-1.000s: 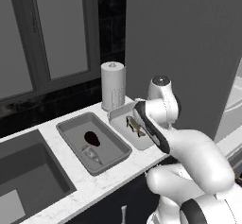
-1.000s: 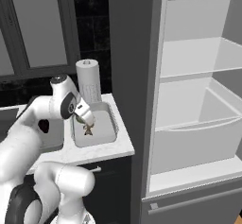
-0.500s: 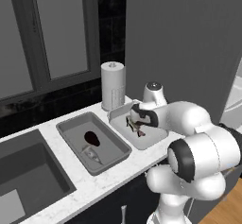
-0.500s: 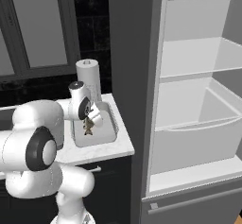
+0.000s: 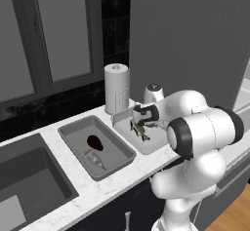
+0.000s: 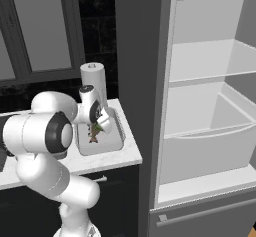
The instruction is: Place one avocado and one fish in each tupperware on the nearby counter, to pack two identical lunches.
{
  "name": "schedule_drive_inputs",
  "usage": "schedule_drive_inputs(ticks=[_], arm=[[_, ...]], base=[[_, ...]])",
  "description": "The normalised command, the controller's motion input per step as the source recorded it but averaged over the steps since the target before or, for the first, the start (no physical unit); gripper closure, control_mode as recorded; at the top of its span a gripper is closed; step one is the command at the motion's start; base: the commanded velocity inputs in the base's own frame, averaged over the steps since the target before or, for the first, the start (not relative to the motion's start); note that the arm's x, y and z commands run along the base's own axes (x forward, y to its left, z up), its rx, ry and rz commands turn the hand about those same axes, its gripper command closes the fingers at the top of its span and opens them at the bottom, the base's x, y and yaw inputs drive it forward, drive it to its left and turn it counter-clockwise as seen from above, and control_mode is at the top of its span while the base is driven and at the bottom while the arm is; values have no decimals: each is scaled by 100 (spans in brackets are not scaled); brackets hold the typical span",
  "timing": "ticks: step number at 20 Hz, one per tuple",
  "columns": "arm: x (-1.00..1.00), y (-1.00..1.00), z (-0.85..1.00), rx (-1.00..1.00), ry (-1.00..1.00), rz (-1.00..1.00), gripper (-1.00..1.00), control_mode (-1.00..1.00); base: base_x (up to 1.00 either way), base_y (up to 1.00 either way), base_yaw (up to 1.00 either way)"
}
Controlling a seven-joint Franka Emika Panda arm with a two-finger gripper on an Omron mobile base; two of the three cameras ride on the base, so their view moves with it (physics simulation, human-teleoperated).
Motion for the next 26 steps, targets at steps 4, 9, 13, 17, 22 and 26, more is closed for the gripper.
schedule_drive_inputs(ticks=[4,9,13,17,22,26], arm=[[-7,-1,6,0,-6,-2,-100,-100],[-28,9,22,-7,-13,0,-100,-100],[-72,19,64,-4,-7,11,-100,-100],[-95,16,85,0,-1,43,-100,-100],[-100,12,94,-1,0,55,-100,-100],[-100,14,75,-13,-5,51,-100,-100]], base=[[0,0,0],[0,0,0],[0,0,0],[0,0,0],[0,0,0],[0,0,0]])
